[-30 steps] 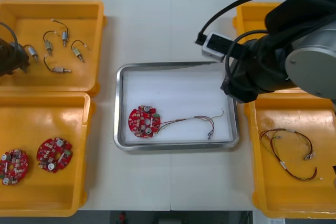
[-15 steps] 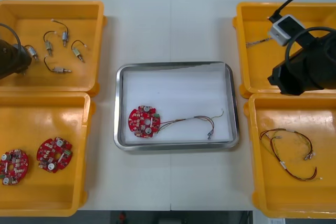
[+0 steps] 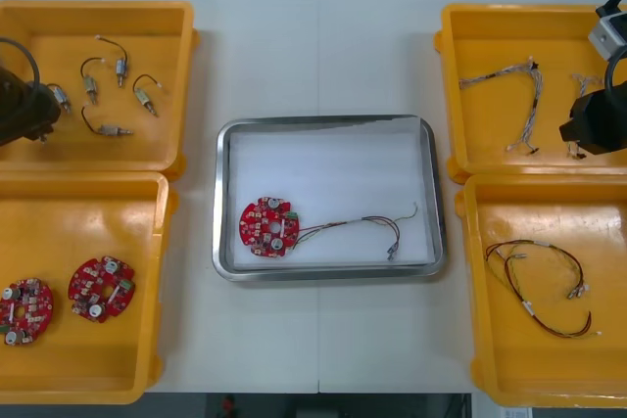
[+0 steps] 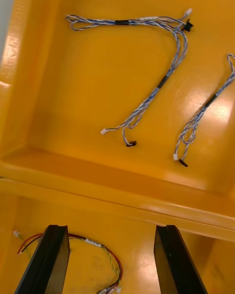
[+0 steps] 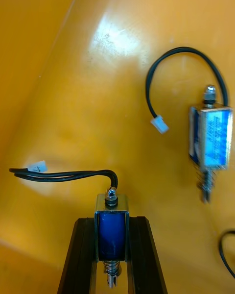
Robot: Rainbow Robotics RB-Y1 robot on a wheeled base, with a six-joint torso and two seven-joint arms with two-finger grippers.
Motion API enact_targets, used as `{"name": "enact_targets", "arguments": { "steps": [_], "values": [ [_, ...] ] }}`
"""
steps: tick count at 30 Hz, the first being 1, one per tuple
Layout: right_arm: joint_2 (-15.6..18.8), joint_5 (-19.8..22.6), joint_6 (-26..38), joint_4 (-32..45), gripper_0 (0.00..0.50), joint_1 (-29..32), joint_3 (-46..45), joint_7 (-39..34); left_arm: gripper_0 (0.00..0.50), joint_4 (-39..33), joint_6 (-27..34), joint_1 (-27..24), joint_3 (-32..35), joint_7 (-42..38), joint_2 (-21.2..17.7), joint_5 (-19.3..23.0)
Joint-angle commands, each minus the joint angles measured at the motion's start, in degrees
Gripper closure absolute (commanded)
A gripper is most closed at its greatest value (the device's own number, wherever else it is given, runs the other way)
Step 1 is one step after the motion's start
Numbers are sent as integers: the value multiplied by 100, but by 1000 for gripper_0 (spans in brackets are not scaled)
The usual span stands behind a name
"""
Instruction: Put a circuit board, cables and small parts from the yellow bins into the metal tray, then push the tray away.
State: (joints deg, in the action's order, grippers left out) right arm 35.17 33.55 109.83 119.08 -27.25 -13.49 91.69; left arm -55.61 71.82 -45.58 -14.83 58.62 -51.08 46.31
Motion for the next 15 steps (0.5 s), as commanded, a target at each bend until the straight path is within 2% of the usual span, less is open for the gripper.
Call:
{"name": "enact_targets", "arguments": {
  "steps": [1,5,9,13,15],
  "values": [
    [104,-261,17,-491,0,-456,-163,-257,500,-750,745,-127,596,335,2,-368],
    [95,-472,17,-1106,0,-799,-181,-301,500,-1497,1545,-136,771,247,2,-623],
    [86,-674,17,-1774,0,-1212,-181,-345,500,-2341,2362,-136,789,150,2,-702],
    [60,-868,17,-2328,0,-1458,-189,-389,500,-3061,2986,-136,763,-8,11,-518],
    [60,-903,17,-2609,0,-1555,-189,-424,500,-3439,3197,-136,701,-333,2,-333]
  ]
}}
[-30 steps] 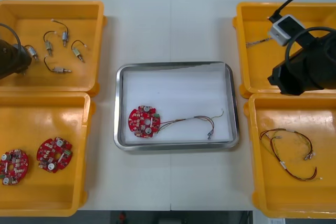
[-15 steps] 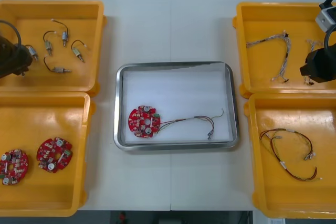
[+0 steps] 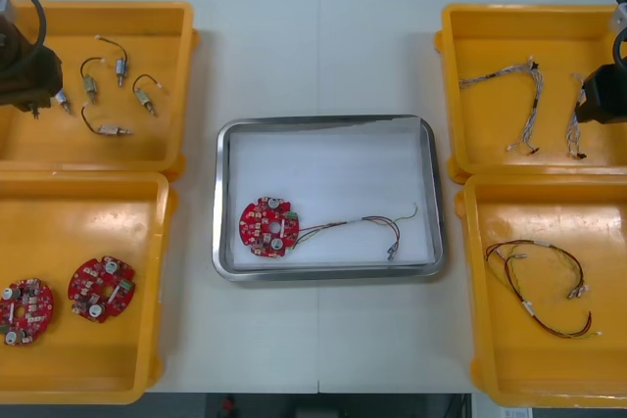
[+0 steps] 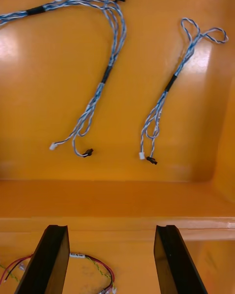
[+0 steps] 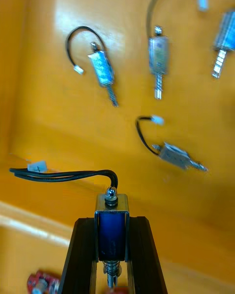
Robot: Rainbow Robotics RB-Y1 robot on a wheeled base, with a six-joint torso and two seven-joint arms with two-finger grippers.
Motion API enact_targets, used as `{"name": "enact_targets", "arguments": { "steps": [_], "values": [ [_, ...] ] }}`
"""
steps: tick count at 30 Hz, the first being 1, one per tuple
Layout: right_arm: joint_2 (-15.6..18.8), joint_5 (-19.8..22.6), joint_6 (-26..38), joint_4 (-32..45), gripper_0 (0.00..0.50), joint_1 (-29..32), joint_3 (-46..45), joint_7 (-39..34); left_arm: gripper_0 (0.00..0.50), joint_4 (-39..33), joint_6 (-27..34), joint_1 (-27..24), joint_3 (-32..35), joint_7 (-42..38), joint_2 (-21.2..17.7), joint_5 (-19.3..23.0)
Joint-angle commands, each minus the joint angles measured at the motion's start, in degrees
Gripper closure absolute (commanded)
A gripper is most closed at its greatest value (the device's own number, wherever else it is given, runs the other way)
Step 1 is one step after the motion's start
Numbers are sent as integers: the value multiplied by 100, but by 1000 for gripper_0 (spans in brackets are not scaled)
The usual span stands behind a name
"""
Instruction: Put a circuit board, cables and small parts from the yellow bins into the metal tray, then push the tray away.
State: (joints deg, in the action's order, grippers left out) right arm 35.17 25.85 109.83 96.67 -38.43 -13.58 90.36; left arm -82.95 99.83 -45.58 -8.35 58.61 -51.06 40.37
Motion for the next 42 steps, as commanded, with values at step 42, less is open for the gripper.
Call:
{"name": "enact_targets", "arguments": {
  "steps": [42],
  "values": [
    [61,-757,-3170,-4649,0,-1853,-497,-388,500,-1593,-974,-1278,-3691,-3013,1660,480]
  ]
}}
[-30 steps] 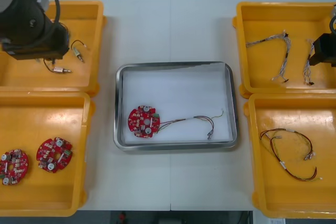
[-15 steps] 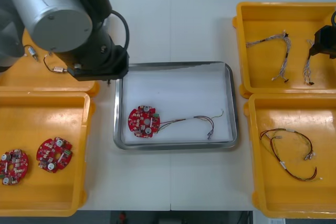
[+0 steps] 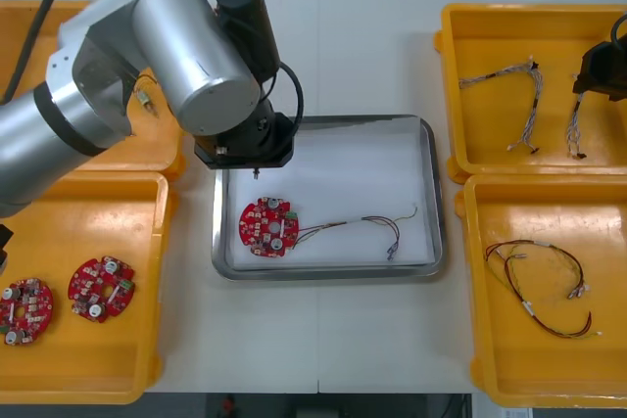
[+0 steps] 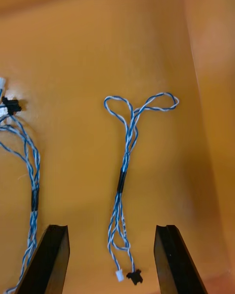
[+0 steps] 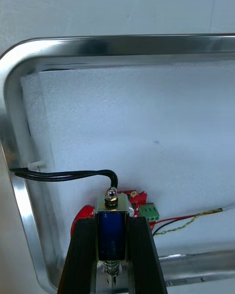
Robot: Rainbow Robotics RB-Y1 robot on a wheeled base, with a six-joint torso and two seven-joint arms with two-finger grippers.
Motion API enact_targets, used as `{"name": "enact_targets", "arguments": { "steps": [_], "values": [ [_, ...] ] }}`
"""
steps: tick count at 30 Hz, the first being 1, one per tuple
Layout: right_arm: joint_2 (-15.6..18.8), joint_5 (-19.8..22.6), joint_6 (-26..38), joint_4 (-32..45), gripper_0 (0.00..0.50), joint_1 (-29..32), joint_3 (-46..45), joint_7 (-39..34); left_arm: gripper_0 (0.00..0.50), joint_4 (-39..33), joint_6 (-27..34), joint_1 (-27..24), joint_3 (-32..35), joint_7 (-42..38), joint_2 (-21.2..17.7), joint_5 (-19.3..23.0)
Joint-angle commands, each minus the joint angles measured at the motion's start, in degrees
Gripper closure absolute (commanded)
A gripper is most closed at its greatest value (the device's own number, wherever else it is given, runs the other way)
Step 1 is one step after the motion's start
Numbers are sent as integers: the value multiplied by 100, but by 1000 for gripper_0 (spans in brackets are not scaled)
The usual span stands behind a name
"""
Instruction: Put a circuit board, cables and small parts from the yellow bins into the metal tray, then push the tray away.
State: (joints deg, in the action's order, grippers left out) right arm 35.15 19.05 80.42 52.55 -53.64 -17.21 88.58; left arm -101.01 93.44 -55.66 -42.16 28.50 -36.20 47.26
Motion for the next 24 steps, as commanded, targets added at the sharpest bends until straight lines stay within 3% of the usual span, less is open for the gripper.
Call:
{"name": "enact_targets", "arguments": {
  "steps": [1,10,16,21,23,24],
  "values": [
    [62,-103,-281,-351,0,-367,-142,-201,500,301,-432,-270,-381,7,201,-244],
    [62,-77,-1055,-1379,0,-630,-125,-148,500,829,-1003,-270,-741,33,324,-472],
    [53,-68,-1564,-2056,0,-833,-107,-139,500,899,-1064,-261,-803,60,333,-543],
    [18,-68,-1477,-2074,0,-797,-81,-166,497,925,-1135,-270,-908,33,333,-657],
    [9,-42,-1406,-2074,0,-789,-72,-166,482,925,-1135,-261,-908,24,333,-648],
    [0,-42,-1354,-2083,0,-771,-72,-174,436,925,-1135,-261,-908,7,341,-648]
  ]
}}
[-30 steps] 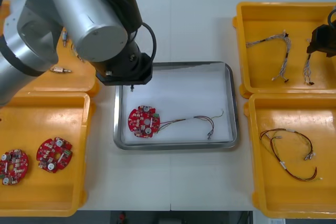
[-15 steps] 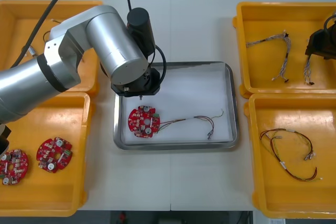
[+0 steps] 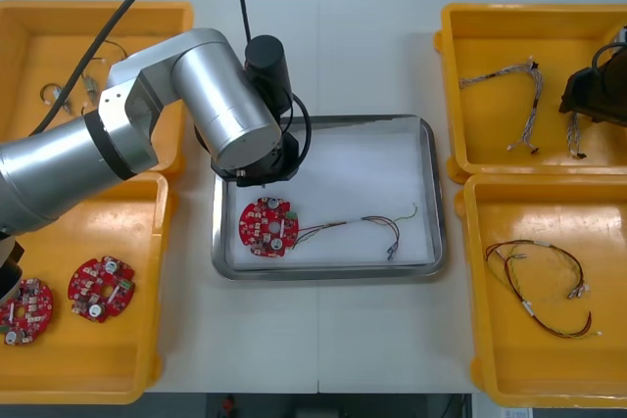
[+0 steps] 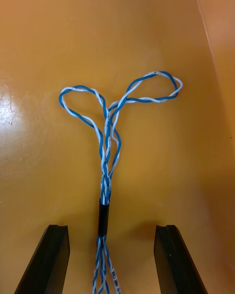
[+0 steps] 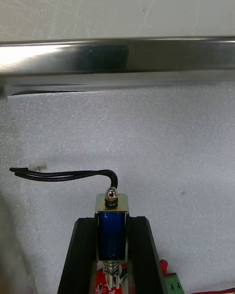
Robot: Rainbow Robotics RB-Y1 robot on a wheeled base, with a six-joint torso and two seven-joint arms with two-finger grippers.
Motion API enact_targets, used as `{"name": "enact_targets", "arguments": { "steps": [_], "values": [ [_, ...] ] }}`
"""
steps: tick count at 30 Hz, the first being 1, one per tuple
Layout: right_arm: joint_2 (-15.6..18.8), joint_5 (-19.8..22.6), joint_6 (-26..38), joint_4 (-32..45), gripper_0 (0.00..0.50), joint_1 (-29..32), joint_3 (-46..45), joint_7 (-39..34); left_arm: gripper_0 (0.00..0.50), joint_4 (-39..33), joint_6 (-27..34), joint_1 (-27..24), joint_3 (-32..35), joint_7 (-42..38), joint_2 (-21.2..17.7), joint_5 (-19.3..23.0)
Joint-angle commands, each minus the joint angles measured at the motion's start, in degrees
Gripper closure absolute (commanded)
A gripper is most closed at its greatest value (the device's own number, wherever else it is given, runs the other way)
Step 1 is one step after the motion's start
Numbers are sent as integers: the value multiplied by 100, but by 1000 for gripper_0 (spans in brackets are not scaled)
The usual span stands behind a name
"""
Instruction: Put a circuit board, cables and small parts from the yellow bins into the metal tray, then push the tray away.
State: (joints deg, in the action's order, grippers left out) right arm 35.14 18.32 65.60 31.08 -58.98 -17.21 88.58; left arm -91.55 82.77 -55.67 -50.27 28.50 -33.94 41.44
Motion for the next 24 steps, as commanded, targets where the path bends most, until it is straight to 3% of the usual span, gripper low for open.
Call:
{"name": "enact_targets", "arguments": {
  "steps": [1,2,3,4,16,17,18,19,20,24],
  "values": [
    [1,31,190,64,0,-228,-63,-183,327,-21,-68,-260,-97,-11,107,-66],
    [1,31,207,64,0,-219,-63,-183,257,-21,-68,-268,-97,-20,115,-66],
    [-8,31,234,64,0,-201,-54,-183,59,-30,-68,-260,-97,-28,115,-66],
    [-8,31,234,64,0,-175,-54,-183,0,-21,-68,-268,-97,-46,107,-66],
    [-69,40,163,64,0,-34,25,-210,0,-162,99,-268,316,-222,115,5],
    [-69,40,155,64,35,-34,16,-210,0,-179,161,-268,377,-222,107,31],
    [-69,49,163,64,188,-34,34,-210,0,-232,293,-268,518,-222,107,66],
    [-78,49,163,64,471,-34,34,-210,0,-311,460,-268,659,-231,107,92],
    [-69,40,163,73,500,-17,42,-201,0,-390,662,-268,817,-248,107,101],
    [-69,31,163,73,500,1,51,-210,0,-628,1215,-268,1309,-248,28,189]
  ]
}}
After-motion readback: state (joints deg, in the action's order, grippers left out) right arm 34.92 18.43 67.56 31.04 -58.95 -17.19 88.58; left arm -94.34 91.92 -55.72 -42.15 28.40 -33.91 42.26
